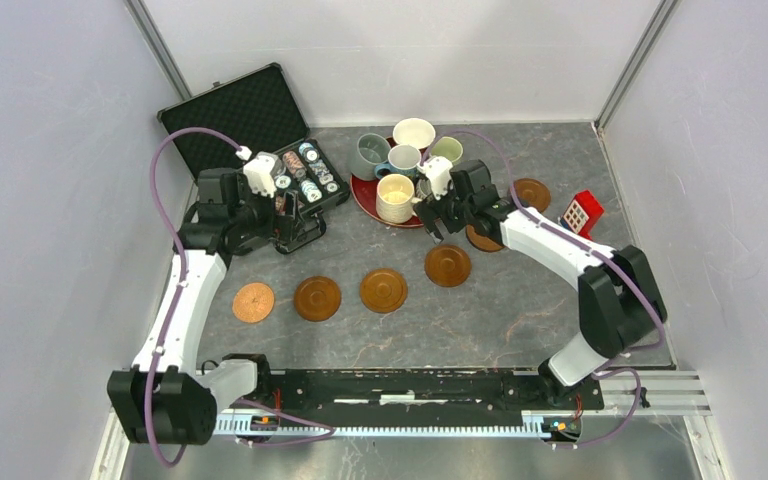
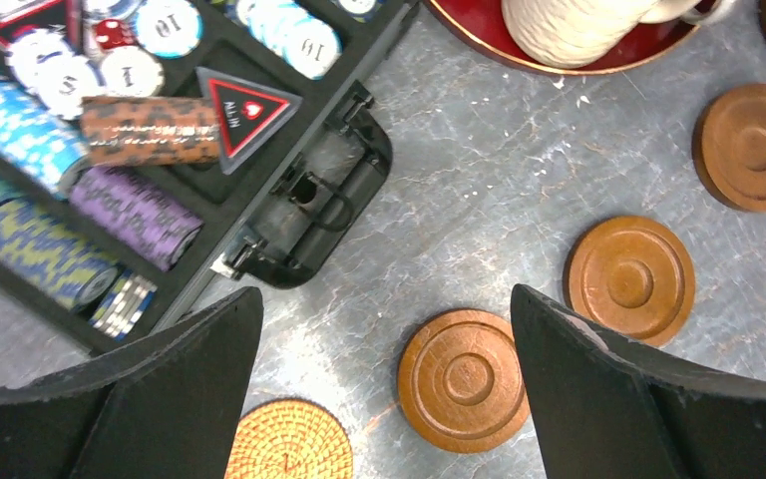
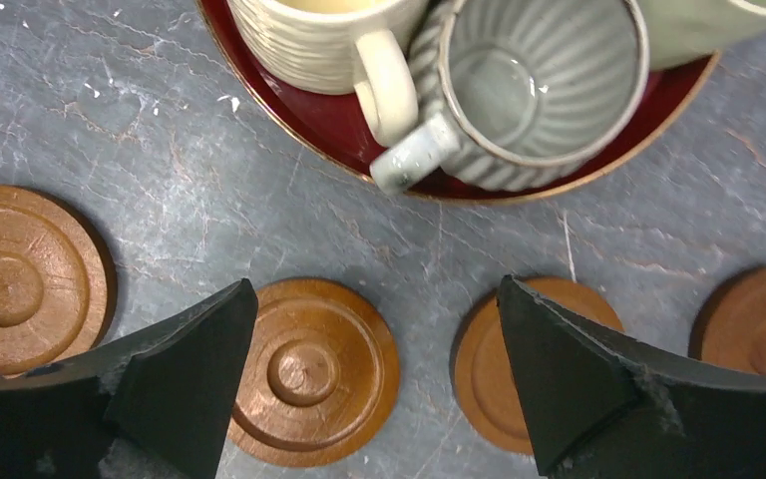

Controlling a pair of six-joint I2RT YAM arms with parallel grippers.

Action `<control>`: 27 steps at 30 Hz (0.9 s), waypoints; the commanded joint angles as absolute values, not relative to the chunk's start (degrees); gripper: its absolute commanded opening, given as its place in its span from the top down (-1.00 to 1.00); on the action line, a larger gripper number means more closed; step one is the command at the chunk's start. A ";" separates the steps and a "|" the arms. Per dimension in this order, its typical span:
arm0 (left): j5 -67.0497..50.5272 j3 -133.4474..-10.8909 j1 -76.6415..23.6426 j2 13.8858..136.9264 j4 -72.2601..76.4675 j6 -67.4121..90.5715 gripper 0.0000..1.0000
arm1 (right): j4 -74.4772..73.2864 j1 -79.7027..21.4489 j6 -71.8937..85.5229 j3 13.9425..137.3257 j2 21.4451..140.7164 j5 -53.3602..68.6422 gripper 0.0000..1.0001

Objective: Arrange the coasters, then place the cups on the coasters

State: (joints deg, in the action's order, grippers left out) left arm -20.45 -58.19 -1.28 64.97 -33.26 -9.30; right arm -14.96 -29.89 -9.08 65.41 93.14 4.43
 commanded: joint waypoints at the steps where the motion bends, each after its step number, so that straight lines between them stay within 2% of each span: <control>1: -13.61 -55.13 -1.05 58.07 -29.28 -5.29 -1.00 | -8.08 -30.35 -6.34 62.69 85.22 -3.32 -0.96; 10: -11.96 -57.22 -1.05 61.34 -31.82 -3.30 -1.00 | -16.30 -29.97 -3.21 69.67 93.29 2.79 -0.96; 17: -10.13 -55.82 -1.03 59.15 -30.32 -3.09 -1.00 | -15.45 -29.97 -0.09 72.54 99.00 -3.52 -0.96; 27: -10.15 -55.46 -0.97 59.17 -29.70 -3.08 -1.00 | -11.18 -28.89 2.96 75.59 105.68 -4.92 -0.94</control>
